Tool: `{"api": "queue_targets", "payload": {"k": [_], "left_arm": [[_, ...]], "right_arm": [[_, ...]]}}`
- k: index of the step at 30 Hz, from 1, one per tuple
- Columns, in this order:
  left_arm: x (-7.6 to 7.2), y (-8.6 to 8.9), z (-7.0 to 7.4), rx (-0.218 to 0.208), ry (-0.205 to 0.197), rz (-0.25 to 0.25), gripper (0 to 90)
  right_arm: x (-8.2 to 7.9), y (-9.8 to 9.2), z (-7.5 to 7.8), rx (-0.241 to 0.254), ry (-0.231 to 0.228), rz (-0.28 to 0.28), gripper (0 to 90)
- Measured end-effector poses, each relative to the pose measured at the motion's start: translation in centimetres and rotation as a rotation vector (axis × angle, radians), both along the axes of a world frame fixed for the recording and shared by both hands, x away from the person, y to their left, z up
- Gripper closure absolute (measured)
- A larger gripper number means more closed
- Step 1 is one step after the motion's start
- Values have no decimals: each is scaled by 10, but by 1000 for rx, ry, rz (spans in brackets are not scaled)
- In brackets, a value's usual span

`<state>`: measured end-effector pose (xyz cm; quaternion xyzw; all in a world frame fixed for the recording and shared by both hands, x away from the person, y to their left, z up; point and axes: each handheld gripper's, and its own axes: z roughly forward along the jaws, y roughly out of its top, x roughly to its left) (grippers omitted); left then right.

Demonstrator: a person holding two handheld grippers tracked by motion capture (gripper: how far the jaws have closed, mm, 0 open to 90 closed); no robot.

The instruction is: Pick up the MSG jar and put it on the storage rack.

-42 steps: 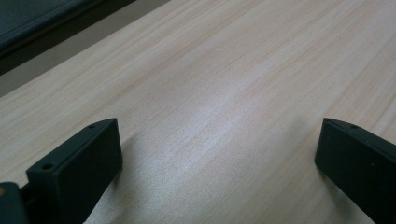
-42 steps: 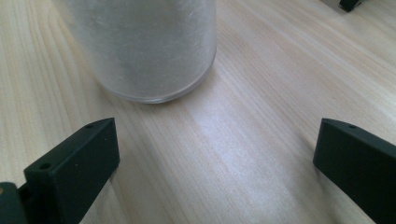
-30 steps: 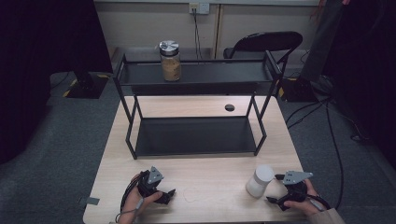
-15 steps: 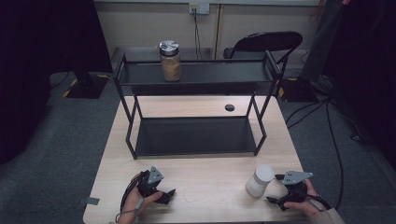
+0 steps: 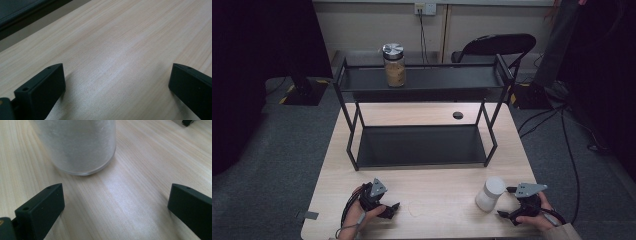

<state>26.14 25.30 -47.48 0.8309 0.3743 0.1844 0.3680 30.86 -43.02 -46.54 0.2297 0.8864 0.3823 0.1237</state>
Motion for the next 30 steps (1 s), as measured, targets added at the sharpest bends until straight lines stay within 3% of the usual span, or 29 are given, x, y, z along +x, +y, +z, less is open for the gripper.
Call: {"api": "queue_targets", "payload": {"k": [9,30], "left_arm": [[0,0,0,-2,1,2,0],[0,0,0,0,0,0,0]], "right_arm": [[0,0,4,19,8,16,3],[6,8,25,199,-21,102,0]]}}
